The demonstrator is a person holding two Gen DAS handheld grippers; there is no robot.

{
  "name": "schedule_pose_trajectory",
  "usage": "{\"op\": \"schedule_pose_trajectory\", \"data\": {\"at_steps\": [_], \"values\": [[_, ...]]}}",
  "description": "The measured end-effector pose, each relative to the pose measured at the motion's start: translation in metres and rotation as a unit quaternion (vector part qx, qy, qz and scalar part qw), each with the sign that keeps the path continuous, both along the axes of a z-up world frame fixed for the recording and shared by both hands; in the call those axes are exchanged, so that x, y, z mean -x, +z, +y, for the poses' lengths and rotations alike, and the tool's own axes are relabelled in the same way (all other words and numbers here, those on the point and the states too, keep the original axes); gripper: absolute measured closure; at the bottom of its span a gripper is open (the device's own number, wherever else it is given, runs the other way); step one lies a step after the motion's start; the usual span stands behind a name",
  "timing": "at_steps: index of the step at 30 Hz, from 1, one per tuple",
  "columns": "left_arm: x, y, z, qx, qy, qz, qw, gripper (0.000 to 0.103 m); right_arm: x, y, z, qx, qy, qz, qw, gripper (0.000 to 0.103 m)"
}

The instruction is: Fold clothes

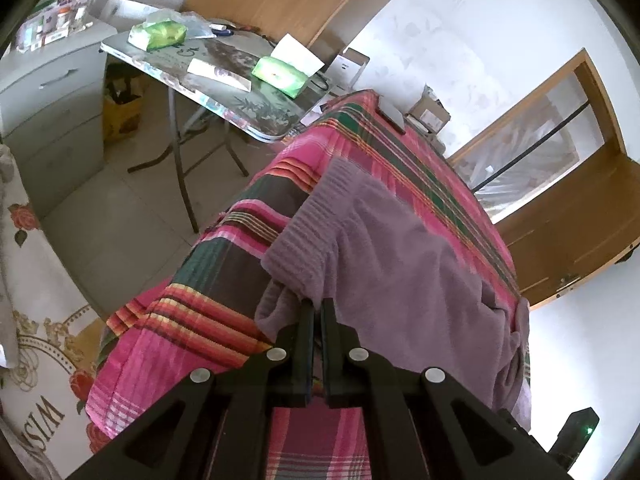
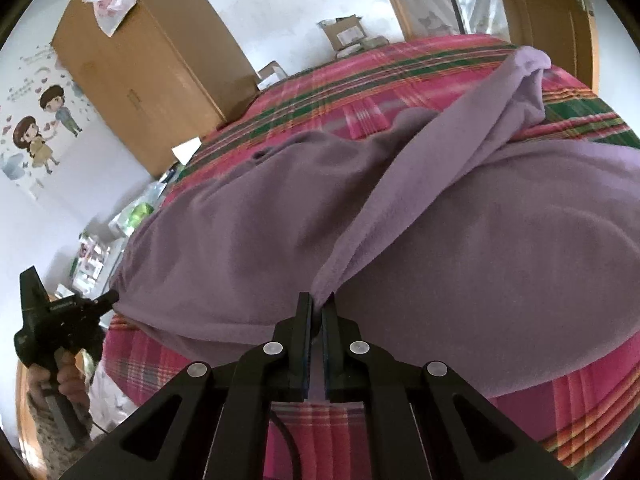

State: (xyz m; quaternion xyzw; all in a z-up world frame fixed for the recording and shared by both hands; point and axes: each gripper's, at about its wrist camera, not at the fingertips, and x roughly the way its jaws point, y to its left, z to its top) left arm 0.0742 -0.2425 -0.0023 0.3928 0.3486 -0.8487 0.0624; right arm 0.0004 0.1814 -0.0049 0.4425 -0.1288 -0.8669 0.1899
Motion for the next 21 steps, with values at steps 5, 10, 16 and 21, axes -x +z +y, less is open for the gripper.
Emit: {"op": "schedule_pose_trajectory", "data": {"at_steps": [5,10,16,21], "values": [[0.001,0.001,0.005,0.016,-0.002,-0.013,0.9998,0.100,0.000,-0.004,0.001,-0.003,0.009,-0.009,1.000,0.098],[-0.006,0.013,0.013,0.039,0.001,-0.012,0.9992,0.099,-0.003,-0.003,0.007,0.008,0.013,-0.013,1.000,0.093],[-0.017,0.034,0.033,0.086,0.013,0.008,0.9962,0.096,-0.009,0.001,0.017,0.011,0.021,-0.007,1.000,0.091],[-0.007,0.052,0.067,0.094,-0.044,0.032,0.9942,0.091,-0.021,0.012,0.057,0.010,-0.001,0.017,1.000,0.091]]}}
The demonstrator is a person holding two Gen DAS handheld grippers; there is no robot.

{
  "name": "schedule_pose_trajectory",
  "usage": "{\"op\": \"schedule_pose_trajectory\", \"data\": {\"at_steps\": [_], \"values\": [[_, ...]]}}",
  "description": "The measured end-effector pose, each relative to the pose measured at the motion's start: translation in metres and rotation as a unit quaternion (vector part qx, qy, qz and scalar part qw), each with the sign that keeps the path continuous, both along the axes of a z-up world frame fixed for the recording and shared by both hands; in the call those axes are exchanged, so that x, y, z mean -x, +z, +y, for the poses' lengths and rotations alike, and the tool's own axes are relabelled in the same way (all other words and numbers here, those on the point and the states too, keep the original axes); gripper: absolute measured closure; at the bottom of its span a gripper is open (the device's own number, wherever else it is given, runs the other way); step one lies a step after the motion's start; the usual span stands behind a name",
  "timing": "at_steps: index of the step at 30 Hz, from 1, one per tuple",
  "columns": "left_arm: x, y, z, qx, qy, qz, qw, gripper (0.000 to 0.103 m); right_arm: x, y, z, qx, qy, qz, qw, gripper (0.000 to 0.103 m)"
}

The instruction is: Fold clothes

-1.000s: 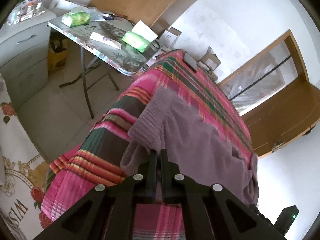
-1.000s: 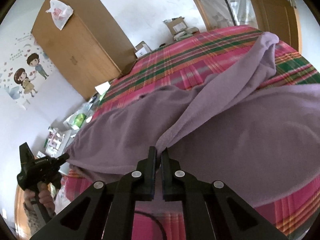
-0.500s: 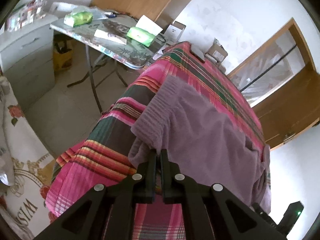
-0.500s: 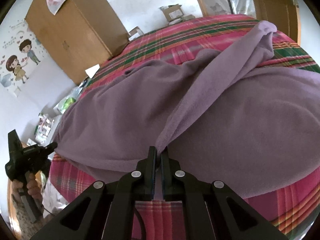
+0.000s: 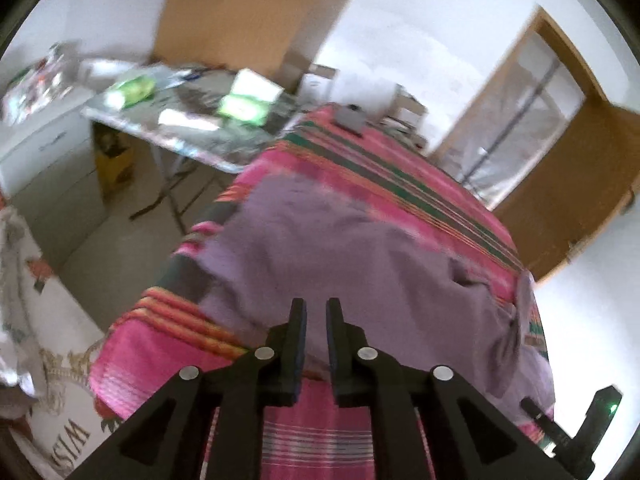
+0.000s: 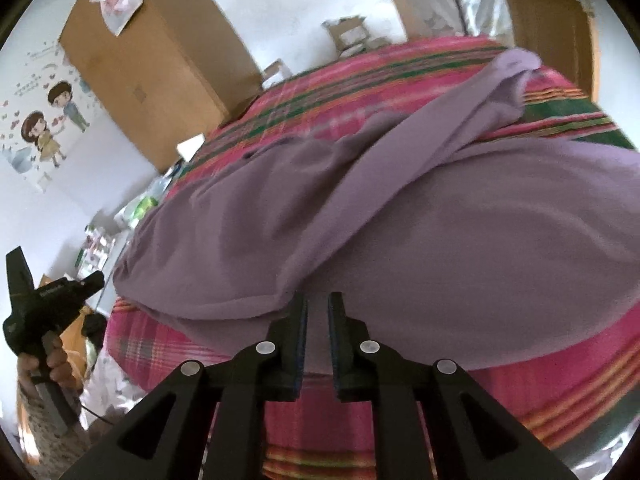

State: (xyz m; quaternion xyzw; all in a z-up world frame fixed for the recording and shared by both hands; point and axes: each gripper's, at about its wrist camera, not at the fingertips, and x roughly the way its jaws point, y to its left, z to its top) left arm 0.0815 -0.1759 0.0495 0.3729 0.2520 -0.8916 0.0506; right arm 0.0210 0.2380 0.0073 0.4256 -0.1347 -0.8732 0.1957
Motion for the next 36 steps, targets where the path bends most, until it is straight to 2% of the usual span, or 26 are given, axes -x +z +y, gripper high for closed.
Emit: {"op": "schedule_pose_trajectory", "data": {"at_steps": [5,8,12,16,21,25,31,36], "values": [[0.020,0.013,0.059,0.021,-0.085,0.016,0.9960,0.085,-0.018,0.028,0.068,-0.020,-0.060,0.037,0.997,0.089],[0.033,0.011,0.103,0.038,-0.149,0.011,0.9881,0.084,-0.027,0.045,0.110,-0.053,-0.099,0.043,0.993,0.086],[0.051,0.001,0.150,0.030,-0.215,-0.003,0.9762,0.084,-0.031,0.067,0.161,-0.100,-0.151,0.043,0.983,0.078],[0.062,-0.012,0.189,0.031,-0.256,-0.016,0.9660,0.084,-0.018,0.063,0.192,-0.138,-0.184,0.020,0.973,0.077],[0.067,-0.025,0.213,0.028,-0.277,-0.026,0.9600,0.082,0.016,0.031,0.193,-0.117,-0.170,-0.001,0.978,0.076],[0.072,-0.031,0.225,0.020,-0.290,-0.027,0.9565,0.079,0.050,0.014,0.172,-0.120,-0.144,-0.007,0.982,0.076],[0.078,-0.039,0.235,0.010,-0.300,-0.034,0.9534,0.078,0.105,0.019,0.141,-0.108,-0.112,0.012,0.988,0.076],[0.086,-0.041,0.239,0.018,-0.308,-0.027,0.9507,0.078,0.154,0.028,0.109,-0.106,-0.082,0.017,0.991,0.076]]}}
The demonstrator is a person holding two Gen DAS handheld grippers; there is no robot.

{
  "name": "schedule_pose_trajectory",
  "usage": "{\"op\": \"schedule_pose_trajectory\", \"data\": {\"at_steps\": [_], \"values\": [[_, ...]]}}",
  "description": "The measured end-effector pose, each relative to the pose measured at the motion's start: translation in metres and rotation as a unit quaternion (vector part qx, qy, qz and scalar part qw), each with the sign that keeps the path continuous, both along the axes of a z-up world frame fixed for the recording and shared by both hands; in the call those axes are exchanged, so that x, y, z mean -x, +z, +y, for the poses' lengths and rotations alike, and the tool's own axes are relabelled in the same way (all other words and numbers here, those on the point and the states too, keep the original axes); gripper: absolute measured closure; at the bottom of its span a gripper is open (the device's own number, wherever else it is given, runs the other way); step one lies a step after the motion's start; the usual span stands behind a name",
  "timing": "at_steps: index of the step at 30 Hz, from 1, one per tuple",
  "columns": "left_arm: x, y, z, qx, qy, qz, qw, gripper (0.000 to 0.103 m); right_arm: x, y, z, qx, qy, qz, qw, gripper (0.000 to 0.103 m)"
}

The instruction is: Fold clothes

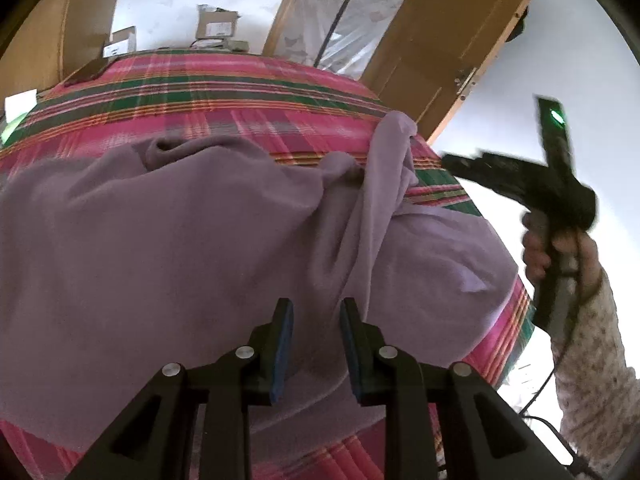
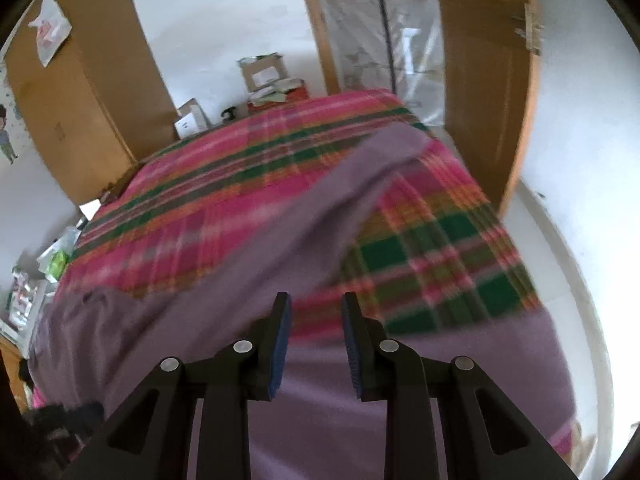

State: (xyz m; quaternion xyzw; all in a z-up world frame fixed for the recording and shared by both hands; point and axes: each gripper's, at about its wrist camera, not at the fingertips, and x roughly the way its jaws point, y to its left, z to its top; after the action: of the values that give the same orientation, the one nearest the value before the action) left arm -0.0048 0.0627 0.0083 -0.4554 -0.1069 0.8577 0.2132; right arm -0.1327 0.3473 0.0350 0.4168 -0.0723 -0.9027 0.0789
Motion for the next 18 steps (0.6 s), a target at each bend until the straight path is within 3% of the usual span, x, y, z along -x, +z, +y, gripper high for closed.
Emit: {"op": "schedule_pose_trajectory", "data": {"at_steps": [11,18], "values": [[0.013,-0.015,0.005,-0.031,-0.045,-0.008,0.9985,0.078,0.077,-0.017,-0.056,-0.056,0.017,-0.018,0.998,0.061],[0.015,-0.017,0.004,-0.045,-0.057,-0.007,0.9973,0.078,0.108,-0.031,-0.069,-0.102,-0.007,-0.053,0.993,0.061]]}}
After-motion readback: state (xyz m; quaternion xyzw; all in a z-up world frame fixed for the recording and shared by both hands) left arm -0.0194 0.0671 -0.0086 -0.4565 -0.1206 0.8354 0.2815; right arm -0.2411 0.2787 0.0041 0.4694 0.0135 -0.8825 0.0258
